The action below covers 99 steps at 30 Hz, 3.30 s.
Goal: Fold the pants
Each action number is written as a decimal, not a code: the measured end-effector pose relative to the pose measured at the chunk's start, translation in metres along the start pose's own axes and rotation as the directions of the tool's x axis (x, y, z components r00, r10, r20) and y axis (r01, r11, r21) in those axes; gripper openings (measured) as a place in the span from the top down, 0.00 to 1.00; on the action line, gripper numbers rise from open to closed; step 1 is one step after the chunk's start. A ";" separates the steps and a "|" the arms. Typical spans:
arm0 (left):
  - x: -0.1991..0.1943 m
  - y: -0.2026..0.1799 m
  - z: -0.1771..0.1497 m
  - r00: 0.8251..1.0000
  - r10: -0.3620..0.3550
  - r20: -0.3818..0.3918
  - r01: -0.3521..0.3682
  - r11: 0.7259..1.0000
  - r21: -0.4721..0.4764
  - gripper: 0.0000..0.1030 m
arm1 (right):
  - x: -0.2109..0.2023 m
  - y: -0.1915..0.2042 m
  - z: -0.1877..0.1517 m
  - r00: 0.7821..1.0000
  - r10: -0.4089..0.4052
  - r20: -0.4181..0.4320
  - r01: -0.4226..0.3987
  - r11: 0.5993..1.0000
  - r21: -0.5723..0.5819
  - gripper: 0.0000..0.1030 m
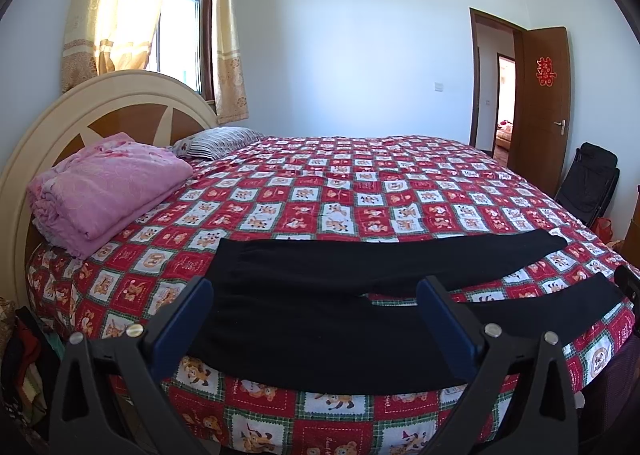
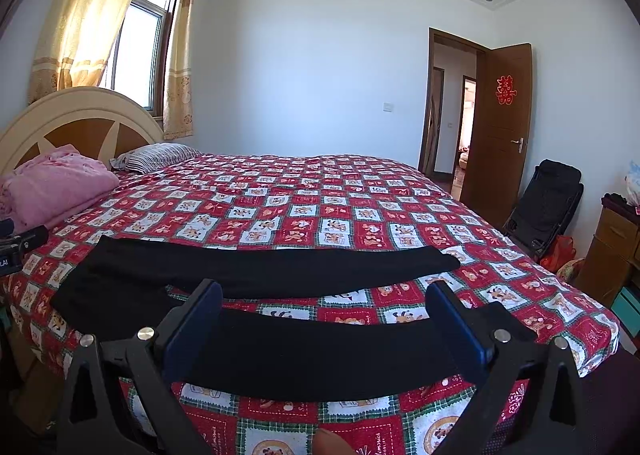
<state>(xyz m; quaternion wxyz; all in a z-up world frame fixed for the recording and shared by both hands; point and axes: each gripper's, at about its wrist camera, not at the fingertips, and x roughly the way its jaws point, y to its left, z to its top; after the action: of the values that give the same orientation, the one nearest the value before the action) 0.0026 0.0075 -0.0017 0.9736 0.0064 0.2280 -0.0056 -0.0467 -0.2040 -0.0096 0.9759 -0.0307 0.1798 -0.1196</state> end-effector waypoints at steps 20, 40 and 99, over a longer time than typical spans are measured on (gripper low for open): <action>0.000 -0.001 0.000 1.000 0.000 0.002 0.000 1.000 -0.002 0.00 | 0.002 -0.001 0.001 1.000 -0.002 -0.004 0.002 1.000 -0.002 0.01; 0.000 -0.001 0.000 1.000 0.000 0.002 0.000 1.000 -0.002 0.00 | 0.003 0.000 -0.001 1.000 -0.005 -0.011 0.005 1.000 -0.006 0.01; 0.374 0.195 0.012 0.850 -0.264 -0.455 0.166 0.956 -0.244 0.86 | 0.186 -0.041 -0.036 0.916 0.114 -0.383 -0.100 0.993 0.057 0.52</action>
<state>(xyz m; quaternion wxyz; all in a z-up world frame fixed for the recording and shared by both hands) 0.3461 0.1993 -0.1550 0.8748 -0.1138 0.4622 -0.0905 0.0997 -0.2899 -0.1024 0.9269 0.0211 0.3677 -0.0729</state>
